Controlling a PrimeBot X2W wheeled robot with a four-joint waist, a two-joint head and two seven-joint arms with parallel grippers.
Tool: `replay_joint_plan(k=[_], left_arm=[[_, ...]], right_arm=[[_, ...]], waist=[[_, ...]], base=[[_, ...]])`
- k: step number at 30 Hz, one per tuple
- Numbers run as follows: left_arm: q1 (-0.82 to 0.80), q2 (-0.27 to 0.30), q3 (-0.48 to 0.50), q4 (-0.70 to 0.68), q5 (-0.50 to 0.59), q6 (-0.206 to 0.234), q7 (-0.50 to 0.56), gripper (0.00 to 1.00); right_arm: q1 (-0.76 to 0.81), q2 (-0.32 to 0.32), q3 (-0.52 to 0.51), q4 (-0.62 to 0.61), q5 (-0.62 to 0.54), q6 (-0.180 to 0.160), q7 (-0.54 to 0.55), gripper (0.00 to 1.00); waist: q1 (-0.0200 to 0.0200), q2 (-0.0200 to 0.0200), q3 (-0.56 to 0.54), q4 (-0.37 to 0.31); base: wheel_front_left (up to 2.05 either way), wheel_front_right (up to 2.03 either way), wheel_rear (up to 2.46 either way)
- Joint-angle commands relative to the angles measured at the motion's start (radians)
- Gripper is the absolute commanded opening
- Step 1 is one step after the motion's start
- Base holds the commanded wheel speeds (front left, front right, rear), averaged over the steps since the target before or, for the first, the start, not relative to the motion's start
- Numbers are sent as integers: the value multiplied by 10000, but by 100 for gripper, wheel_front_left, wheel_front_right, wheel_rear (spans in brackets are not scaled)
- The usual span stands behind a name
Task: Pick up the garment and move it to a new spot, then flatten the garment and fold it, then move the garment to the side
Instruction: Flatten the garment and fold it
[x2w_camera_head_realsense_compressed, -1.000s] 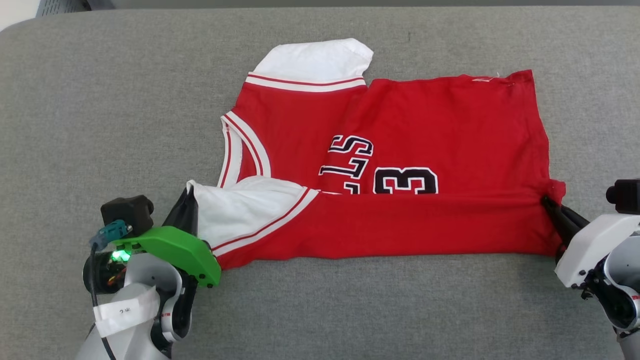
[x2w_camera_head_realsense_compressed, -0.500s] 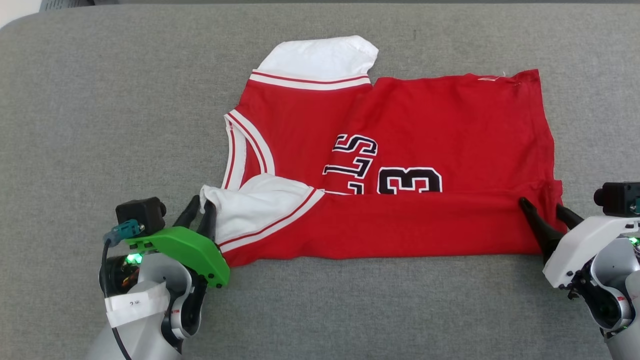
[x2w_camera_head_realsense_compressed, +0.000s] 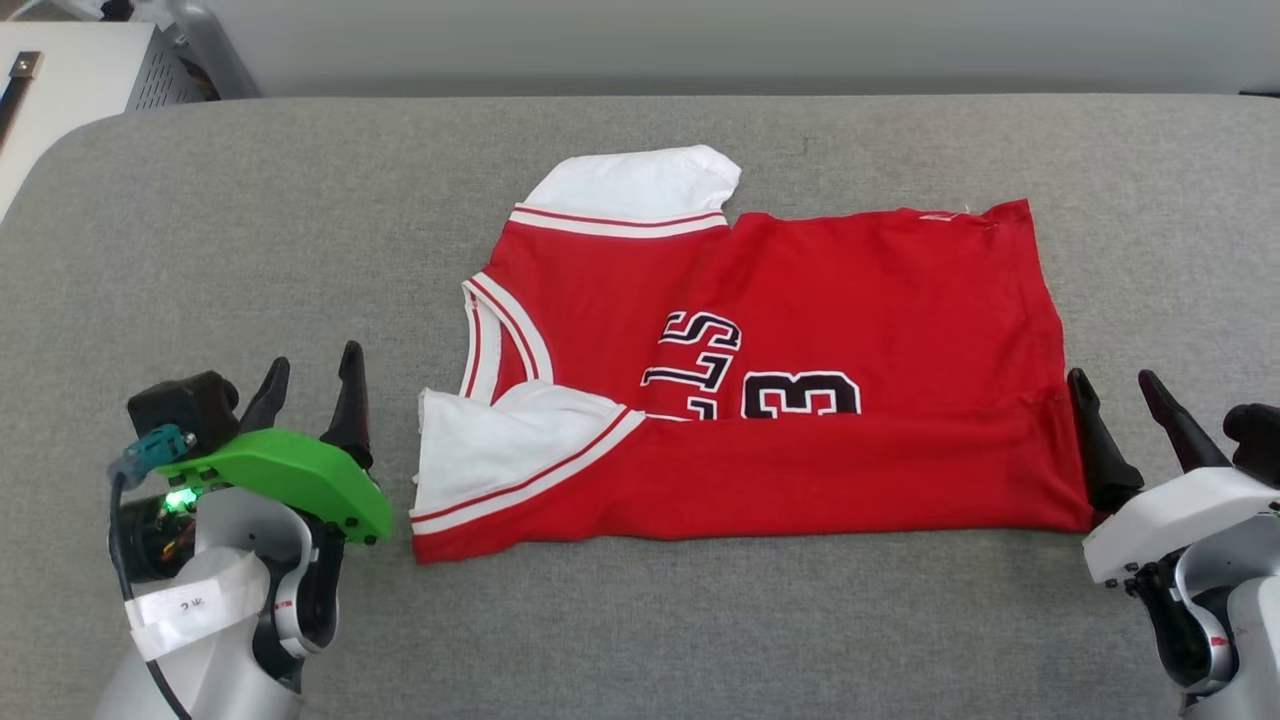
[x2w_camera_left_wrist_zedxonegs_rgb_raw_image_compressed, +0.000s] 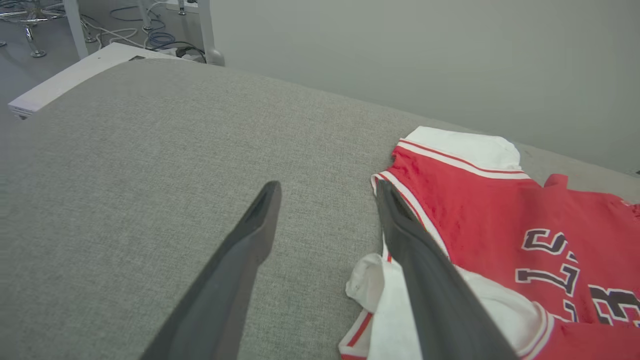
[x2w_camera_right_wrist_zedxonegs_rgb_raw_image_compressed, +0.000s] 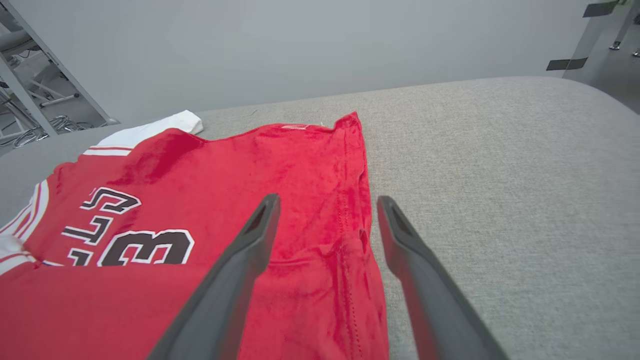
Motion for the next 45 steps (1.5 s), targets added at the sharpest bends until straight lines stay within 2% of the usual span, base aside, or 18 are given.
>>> replay_joint_plan(k=[1, 6, 11, 17, 24, 28, 36, 37, 38, 39, 40, 45], left_arm=[[189, 175, 52, -263, -128, 62, 216, 100], [419, 653, 53, -1199, -640, -10, 1521, 100], [709, 1233, -242, -2007, -1335, -127, 3503, 100], [940, 1696, -636, -2350, -1912, -58, 5326, 100], [854, 1729, -1112, -1775, -1802, 198, 6087, 100], [681, 1572, -1342, -1220, -1743, 198, 6233, 100], [307, 1090, -2108, -230, -1853, -314, 6872, 100], [287, 1017, -2194, -151, -1904, -386, 6970, 45], [273, 976, -2263, -107, -1927, -442, 7037, 36], [247, 957, -2323, -76, -1911, -502, 7051, 14], [225, 943, -2352, -64, -1890, -541, 7023, 0], [142, 1003, -2359, -327, -1662, -512, 6737, 0]], right_arm=[[195, 214, -195, -171, -309, -11, -161, 100], [595, 810, -725, -761, -1025, -11, -276, 100], [997, 1326, -871, -1395, -1350, -11, -106, 100], [1165, 1678, -1045, -1855, -1506, -11, 99, 100], [1082, 1826, -1139, -2081, -1537, -11, 213, 100], [1022, 1834, -1152, -2139, -1502, -11, 265, 100], [959, 1740, -1272, -2137, -1344, -11, 405, 100], [956, 1699, -1281, -2138, -1314, -11, 453, 100], [950, 1668, -1313, -2163, -1290, -11, 462, 100], [959, 1614, -1341, -2162, -1277, -11, 548, 100], [966, 1566, -1339, -2166, -1237, -11, 634, 100], [1046, 1111, -1320, -2089, -859, -11, 1366, 100]], waist=[[0, 0, -197, -143], [0, 0, -363, -303], [0, 0, -382, -520], [0, 0, -146, -745], [0, 0, 261, -892], [0, 0, 494, -937], [0, 0, 763, -1017], [0, 0, 765, -1029], [0, 0, 757, -1036], [0, 0, 749, -1041], [0, 0, 739, -1040], [0, 0, 559, -950]], base=[[0, 0, 0], [0, 0, 0], [0, 0, 0], [0, 0, 0], [0, 0, 0], [0, 0, 0], [0, 0, 0], [0, 0, 0], [0, 0, 0], [0, 0, 0], [0, 0, 0], [0, 0, 0]])
